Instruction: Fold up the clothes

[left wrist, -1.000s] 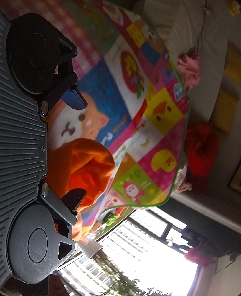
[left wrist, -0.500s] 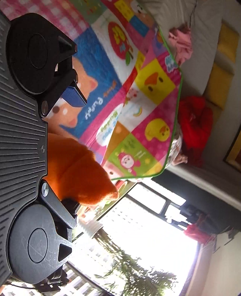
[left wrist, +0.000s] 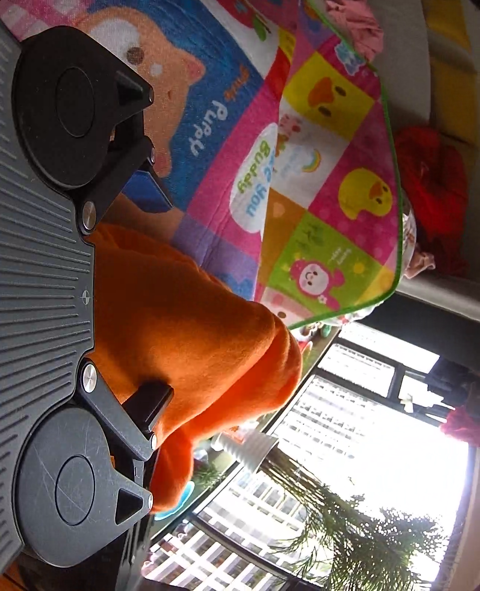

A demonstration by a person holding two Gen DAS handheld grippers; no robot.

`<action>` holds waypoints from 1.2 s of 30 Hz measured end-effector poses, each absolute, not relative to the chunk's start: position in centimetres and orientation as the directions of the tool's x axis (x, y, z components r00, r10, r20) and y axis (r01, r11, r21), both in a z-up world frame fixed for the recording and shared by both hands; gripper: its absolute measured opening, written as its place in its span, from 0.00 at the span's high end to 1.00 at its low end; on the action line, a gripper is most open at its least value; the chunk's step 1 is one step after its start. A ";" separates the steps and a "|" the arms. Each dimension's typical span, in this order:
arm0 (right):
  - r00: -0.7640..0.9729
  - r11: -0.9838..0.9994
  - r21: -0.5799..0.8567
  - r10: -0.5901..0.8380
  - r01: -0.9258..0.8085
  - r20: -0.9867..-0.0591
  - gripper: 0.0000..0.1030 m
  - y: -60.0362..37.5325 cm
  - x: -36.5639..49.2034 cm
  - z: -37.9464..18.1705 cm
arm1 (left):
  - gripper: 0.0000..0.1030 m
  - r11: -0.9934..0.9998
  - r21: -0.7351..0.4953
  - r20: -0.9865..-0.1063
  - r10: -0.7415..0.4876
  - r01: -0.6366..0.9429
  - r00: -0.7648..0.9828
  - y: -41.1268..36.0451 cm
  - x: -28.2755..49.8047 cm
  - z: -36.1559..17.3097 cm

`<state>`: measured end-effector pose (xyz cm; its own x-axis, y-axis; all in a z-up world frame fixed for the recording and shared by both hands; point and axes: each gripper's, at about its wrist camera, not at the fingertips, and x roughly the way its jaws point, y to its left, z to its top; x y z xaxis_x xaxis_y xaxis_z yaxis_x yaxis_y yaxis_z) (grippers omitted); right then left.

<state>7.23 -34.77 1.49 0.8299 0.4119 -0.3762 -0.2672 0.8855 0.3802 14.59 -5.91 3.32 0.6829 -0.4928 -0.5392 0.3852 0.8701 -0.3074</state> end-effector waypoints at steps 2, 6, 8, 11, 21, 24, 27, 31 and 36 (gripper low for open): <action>0.821 0.877 0.338 0.453 -0.341 -0.347 0.62 -34.9 6.7 2.9 | 0.02 0.870 -0.303 -0.537 -0.493 0.389 0.685 -5.3 14.4 3.2; 0.860 0.874 0.323 0.448 -0.363 -0.244 0.17 -37.4 6.4 6.1 | 0.02 0.870 -0.305 -0.544 -0.493 0.387 0.679 -4.1 14.3 2.8; 0.892 0.902 0.302 0.385 -0.309 -0.237 0.17 -38.6 7.4 7.2 | 0.02 0.862 -0.321 -0.538 -0.507 0.392 0.673 -3.7 14.1 2.5; 0.897 0.951 0.184 0.299 -0.250 -0.327 0.17 -38.3 11.4 6.0 | 0.02 0.849 -0.346 -0.529 -0.528 0.400 0.664 -3.2 13.9 2.1; 0.739 0.976 0.057 0.198 -0.212 -0.644 0.17 -34.1 13.7 -3.7 | 0.01 0.854 -0.356 -0.531 -0.519 0.380 0.670 -3.8 15.3 2.0; 0.716 0.958 0.052 0.247 -0.283 -0.653 0.18 -32.9 10.4 -3.7 | 0.01 0.867 -0.319 -0.526 -0.498 0.383 0.689 -5.6 16.5 2.6; 0.727 0.944 0.022 0.268 -0.329 -0.632 0.18 -32.8 8.3 -2.3 | 0.01 0.880 -0.261 -0.546 -0.474 0.397 0.691 -7.8 17.2 2.6; 0.825 0.970 0.059 0.232 -0.235 -0.515 0.05 -35.5 7.4 1.5 | 0.01 0.877 -0.214 -0.573 -0.469 0.430 0.672 -10.1 17.3 2.2; 0.876 0.969 0.163 0.240 -0.187 -0.419 0.00 -36.5 9.3 3.9 | 0.01 0.882 -0.148 -0.591 -0.442 0.448 0.675 -11.4 16.3 1.8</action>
